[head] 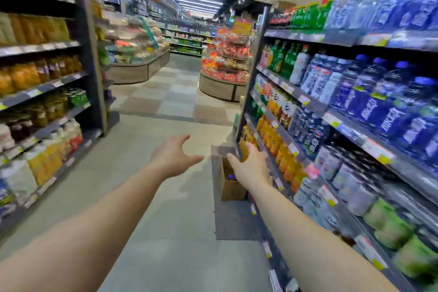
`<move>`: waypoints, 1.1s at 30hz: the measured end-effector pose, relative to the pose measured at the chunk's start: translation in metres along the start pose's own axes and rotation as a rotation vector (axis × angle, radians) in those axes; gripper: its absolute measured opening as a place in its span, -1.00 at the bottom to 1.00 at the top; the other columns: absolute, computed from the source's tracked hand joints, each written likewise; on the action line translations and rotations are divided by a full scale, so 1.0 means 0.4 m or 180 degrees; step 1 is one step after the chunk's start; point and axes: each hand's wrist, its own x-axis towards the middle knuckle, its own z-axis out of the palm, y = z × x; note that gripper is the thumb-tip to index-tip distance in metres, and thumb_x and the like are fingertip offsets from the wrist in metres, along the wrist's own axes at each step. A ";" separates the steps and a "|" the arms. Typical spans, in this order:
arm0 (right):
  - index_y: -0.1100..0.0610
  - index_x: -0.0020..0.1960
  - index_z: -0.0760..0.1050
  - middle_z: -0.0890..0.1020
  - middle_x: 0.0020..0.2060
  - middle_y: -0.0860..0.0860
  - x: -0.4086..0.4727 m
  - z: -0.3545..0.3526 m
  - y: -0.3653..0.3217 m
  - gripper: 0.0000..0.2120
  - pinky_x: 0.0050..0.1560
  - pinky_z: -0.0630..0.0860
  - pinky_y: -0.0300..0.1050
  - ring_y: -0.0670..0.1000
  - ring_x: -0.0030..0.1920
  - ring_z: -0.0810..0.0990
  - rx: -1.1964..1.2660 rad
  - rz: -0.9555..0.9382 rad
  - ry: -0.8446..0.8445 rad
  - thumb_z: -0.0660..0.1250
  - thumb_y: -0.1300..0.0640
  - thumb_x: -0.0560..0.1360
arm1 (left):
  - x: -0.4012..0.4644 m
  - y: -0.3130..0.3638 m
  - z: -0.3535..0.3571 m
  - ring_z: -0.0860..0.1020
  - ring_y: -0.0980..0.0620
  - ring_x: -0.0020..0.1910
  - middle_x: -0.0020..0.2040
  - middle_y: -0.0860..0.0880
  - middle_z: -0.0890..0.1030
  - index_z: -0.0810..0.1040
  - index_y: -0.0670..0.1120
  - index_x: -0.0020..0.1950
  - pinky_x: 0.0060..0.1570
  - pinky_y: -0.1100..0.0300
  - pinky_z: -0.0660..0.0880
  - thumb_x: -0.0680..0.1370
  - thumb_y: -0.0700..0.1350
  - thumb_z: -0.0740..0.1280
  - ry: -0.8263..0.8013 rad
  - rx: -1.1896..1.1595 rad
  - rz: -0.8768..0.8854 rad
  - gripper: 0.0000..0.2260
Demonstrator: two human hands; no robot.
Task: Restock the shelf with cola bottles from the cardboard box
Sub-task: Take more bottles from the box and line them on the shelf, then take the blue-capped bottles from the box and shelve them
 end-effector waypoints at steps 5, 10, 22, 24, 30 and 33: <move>0.04 0.42 0.30 0.44 0.33 0.11 0.341 0.162 -0.049 -0.43 0.27 0.33 -0.01 0.16 0.33 0.38 -0.0314 -0.0077 -0.0009 0.30 -0.17 0.49 | 0.377 -0.073 0.004 0.26 -0.10 0.45 0.49 -0.02 0.30 0.25 0.09 0.47 0.41 -0.10 0.24 0.38 0.28 0.37 -0.0190 0.0610 0.0193 -0.28; -0.03 0.45 0.27 0.42 0.35 0.07 0.652 0.244 -0.001 -0.38 0.26 0.38 0.01 0.14 0.34 0.39 -0.0429 0.0223 0.0133 0.32 -0.21 0.46 | 0.737 -0.062 0.084 0.26 -0.06 0.45 0.50 -0.02 0.28 0.26 0.05 0.48 0.40 -0.07 0.26 0.41 0.23 0.38 -0.0437 0.0486 0.0434 -0.30; -0.10 0.50 0.11 0.25 0.48 0.05 1.418 0.381 0.265 -0.30 0.40 0.21 0.15 0.16 0.47 0.16 -0.1458 0.0504 -0.0021 0.24 -0.29 0.45 | 1.517 -0.019 0.472 0.23 -0.10 0.47 0.52 -0.05 0.26 0.20 0.15 0.48 0.41 -0.03 0.22 0.38 0.34 0.33 -0.0737 0.1413 0.0982 -0.27; -0.10 0.51 0.11 0.23 0.49 0.06 1.548 0.391 0.274 -0.31 0.42 0.18 0.14 0.16 0.49 0.14 -0.1445 0.0540 -0.0021 0.25 -0.28 0.47 | 1.652 -0.013 0.503 0.22 -0.09 0.48 0.52 -0.03 0.26 0.20 0.15 0.48 0.41 -0.04 0.21 0.38 0.35 0.33 -0.0716 0.1381 0.0974 -0.27; -0.10 0.50 0.12 0.23 0.49 0.04 1.857 0.445 0.325 -0.33 0.42 0.21 0.11 0.14 0.48 0.17 -0.1488 0.0757 0.0186 0.25 -0.26 0.48 | 2.007 -0.005 0.646 0.24 -0.09 0.46 0.50 -0.05 0.29 0.23 0.16 0.47 0.39 -0.02 0.23 0.37 0.34 0.32 -0.0932 0.1329 0.1233 -0.28; -0.10 0.49 0.14 0.24 0.49 0.05 1.973 0.481 0.374 -0.35 0.42 0.21 0.11 0.14 0.48 0.17 -0.1420 0.1043 0.0429 0.27 -0.23 0.49 | 2.175 0.014 0.751 0.28 -0.10 0.44 0.47 -0.07 0.33 0.26 0.12 0.47 0.37 0.00 0.27 0.39 0.30 0.34 -0.1180 0.1231 0.1711 -0.29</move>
